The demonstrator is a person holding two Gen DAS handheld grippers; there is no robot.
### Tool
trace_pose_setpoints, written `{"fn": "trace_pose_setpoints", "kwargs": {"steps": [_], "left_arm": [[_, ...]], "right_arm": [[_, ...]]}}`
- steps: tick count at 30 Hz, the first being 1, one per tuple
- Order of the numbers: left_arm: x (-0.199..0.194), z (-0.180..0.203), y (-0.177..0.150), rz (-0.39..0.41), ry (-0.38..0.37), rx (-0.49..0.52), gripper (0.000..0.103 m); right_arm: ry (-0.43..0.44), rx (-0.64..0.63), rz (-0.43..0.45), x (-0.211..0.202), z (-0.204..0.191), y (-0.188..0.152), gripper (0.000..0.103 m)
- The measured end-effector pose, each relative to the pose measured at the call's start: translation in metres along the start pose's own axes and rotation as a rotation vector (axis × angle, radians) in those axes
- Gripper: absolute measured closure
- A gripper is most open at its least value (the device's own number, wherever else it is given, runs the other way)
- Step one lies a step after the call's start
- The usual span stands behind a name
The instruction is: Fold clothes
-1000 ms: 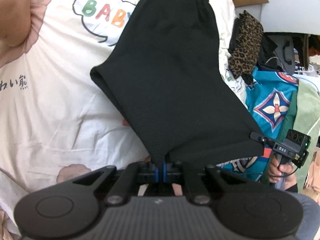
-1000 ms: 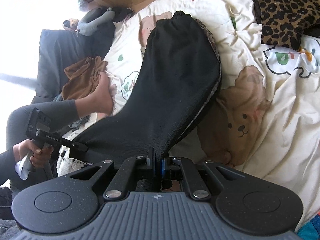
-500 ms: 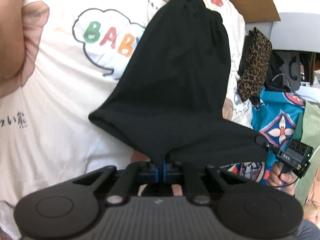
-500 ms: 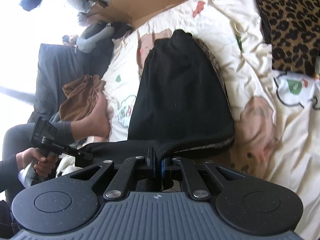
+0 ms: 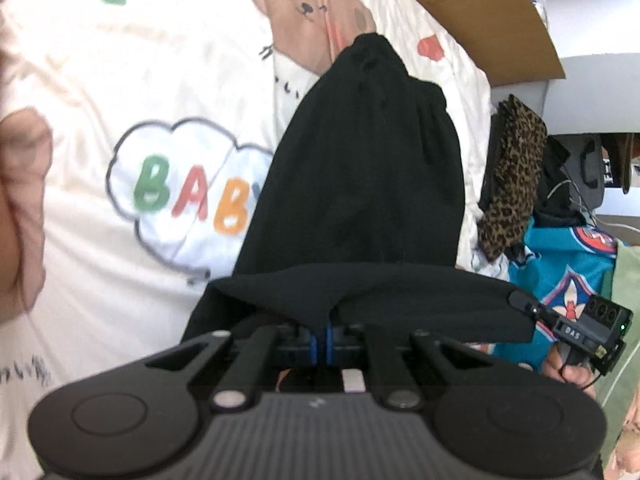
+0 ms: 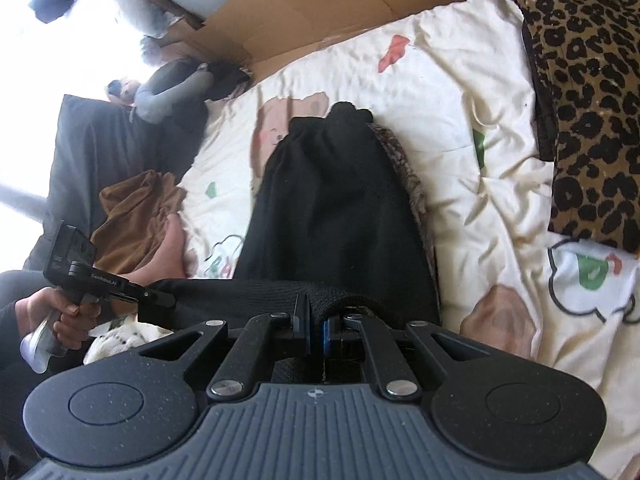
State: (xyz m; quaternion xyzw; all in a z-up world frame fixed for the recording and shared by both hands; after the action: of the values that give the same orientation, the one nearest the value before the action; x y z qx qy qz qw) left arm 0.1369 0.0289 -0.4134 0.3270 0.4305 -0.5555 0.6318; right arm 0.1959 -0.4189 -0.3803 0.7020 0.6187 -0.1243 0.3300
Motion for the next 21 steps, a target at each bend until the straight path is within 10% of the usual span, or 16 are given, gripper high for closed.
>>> {"fn": "trace_pose_setpoints", "kwargs": {"steps": [21], "left_arm": [[0.036,-0.011,0.065,0.08,-0.012,-0.001,0.099]], "right_arm": [[-0.038,0.043,0.142,0.036,0.036,0.034,0.099]]}}
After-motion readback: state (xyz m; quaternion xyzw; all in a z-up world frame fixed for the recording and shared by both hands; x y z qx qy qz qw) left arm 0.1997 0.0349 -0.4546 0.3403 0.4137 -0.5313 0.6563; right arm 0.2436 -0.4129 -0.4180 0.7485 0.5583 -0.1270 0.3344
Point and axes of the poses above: each gripper's, at about its wrist camera, not at the fingertips, and x roughly the way its jaws point, z to its right, y to its top, the point moved 5 cm from there along x, roughly the way its jaws point, and after that the axes turned 10 degrees about y, right-handed, at the moved point
